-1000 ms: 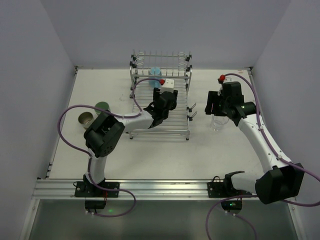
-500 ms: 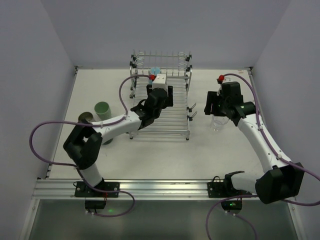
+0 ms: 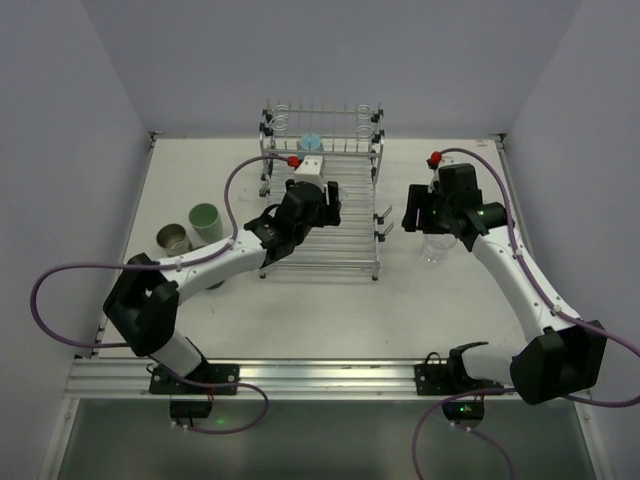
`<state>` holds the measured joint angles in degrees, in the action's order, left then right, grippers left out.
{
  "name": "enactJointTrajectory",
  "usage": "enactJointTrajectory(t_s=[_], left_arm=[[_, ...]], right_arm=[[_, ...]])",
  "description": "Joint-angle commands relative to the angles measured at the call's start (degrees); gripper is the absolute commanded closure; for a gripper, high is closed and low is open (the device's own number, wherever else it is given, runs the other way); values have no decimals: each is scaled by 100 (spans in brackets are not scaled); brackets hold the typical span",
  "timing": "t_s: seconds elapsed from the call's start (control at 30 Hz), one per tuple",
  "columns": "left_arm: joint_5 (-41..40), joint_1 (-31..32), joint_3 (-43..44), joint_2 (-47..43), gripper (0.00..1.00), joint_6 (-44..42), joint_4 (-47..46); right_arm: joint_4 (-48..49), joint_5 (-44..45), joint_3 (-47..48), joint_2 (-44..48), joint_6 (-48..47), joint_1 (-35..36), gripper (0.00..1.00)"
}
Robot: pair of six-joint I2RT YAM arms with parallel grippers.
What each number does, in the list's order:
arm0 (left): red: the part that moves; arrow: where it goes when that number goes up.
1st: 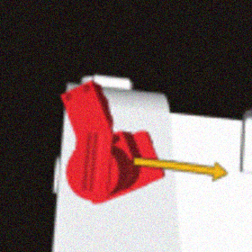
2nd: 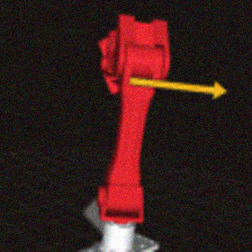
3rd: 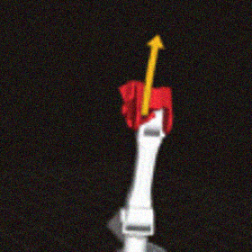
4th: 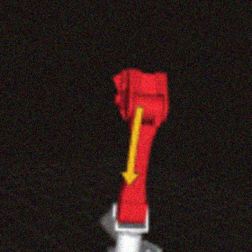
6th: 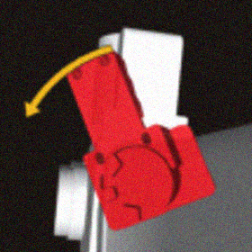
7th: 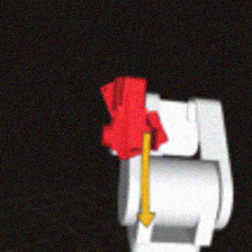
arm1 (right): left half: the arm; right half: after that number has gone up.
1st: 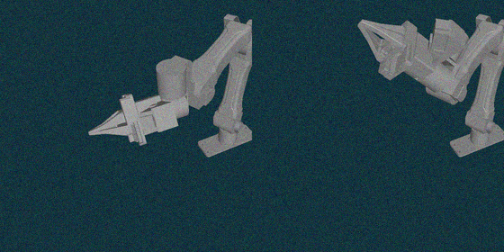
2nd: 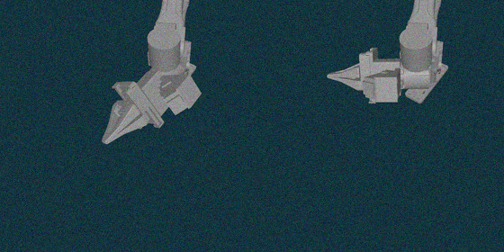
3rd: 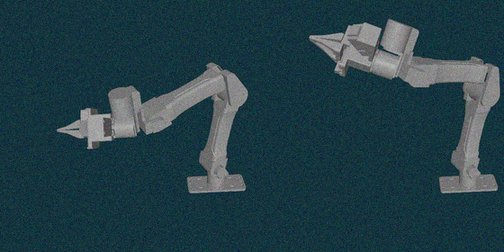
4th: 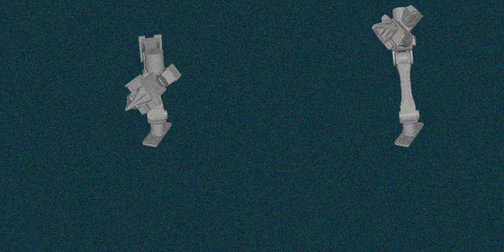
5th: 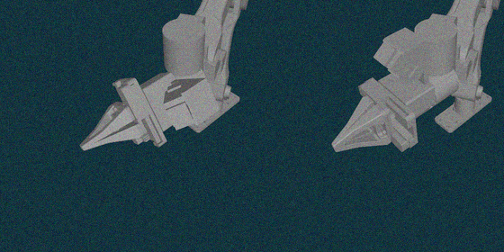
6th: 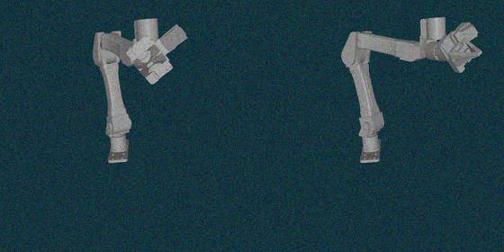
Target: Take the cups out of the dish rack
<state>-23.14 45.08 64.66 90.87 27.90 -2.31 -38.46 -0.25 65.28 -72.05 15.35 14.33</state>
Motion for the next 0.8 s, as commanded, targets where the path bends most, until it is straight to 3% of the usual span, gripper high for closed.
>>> enactJointTrajectory(t_s=[0.0,0.23,0.4,0.77], left_arm=[[327,18,2,-499,55,259,28],[748,18,-68,-1106,55,400,265],[855,18,-147,-1493,55,497,494],[547,18,362,-685,55,629,1680]], right_arm=[[180,-641,179,-20,-68,35,37],[769,-2547,275,-19,292,35,37],[1375,-3340,346,-230,625,35,37],[1157,-2639,451,253,627,26,37]])
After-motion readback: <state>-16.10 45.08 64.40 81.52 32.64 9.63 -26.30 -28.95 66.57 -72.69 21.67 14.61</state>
